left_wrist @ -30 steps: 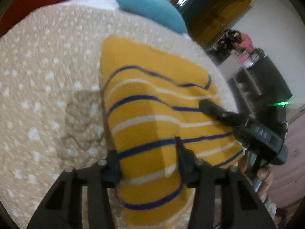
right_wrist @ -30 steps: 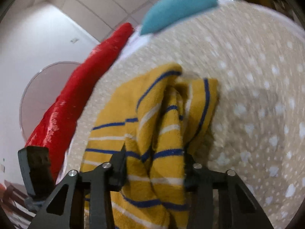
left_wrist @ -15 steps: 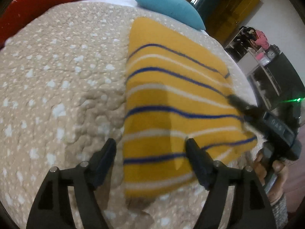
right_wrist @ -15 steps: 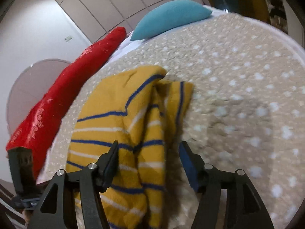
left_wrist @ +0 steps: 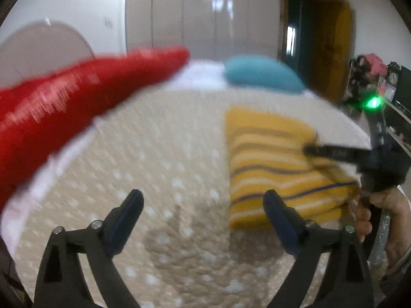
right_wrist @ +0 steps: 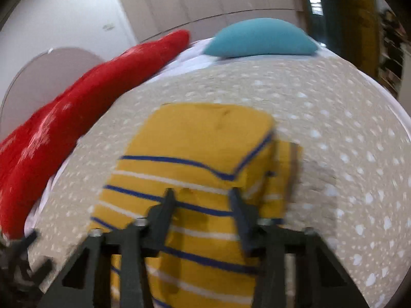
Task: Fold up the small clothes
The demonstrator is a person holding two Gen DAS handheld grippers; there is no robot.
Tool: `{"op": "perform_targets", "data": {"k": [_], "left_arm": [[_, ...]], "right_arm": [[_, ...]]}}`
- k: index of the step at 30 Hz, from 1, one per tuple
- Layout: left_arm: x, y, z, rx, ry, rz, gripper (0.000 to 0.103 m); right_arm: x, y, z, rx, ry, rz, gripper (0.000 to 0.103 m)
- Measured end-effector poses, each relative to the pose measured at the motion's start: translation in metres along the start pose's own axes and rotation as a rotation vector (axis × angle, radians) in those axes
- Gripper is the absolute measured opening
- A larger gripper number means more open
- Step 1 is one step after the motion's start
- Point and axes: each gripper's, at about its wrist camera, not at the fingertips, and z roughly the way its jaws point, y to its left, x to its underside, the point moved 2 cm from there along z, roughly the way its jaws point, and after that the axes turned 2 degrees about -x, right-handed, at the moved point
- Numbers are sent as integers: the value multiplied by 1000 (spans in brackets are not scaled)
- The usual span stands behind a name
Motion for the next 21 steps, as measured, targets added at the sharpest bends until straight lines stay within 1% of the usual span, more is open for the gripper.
{"op": "perform_targets", "data": {"k": [1,2,3,5,7,9,10,11,13,14,17,18,21], "left_arm": [[-2,1,-9,-4,-42,5,101],[-4,0,-20,-13,-92,9,103],[-5,-1,-28,-21,-130,12,103],[-9,-5,-41,-41,-202,12,103],[-7,-8,-53,-76,-274,-2,103],[-9,-15,-56,-82,-278,-9,103],[-7,-19,-56,-52,-259,-6,103],[-6,-24,-56,-3,-213,-1,103],[0,-28,-49,59,-110,12,103],[4,-32,-43,90,-43,17,103],[15,-39,-28,121,72,28,103],[18,-40,-24,127,96,29,103],[26,-44,-15,128,149,34,103]], "right_arm": [[1,-6,-5,-5,-8,24,34],[3,-12,-12,29,-6,46,38],[7,-16,-20,74,1,56,47],[18,-18,-38,68,-20,61,48],[25,-18,-53,79,-38,46,48],[33,-9,-68,89,-71,24,48],[38,-5,-74,81,-81,20,49],[43,-2,-78,69,-87,18,50],[60,3,-83,50,-85,17,52],[70,7,-84,50,-81,12,52],[89,11,-85,89,-83,-13,55],[95,10,-85,109,-82,-20,56],[108,6,-89,130,-67,-18,59]]}}
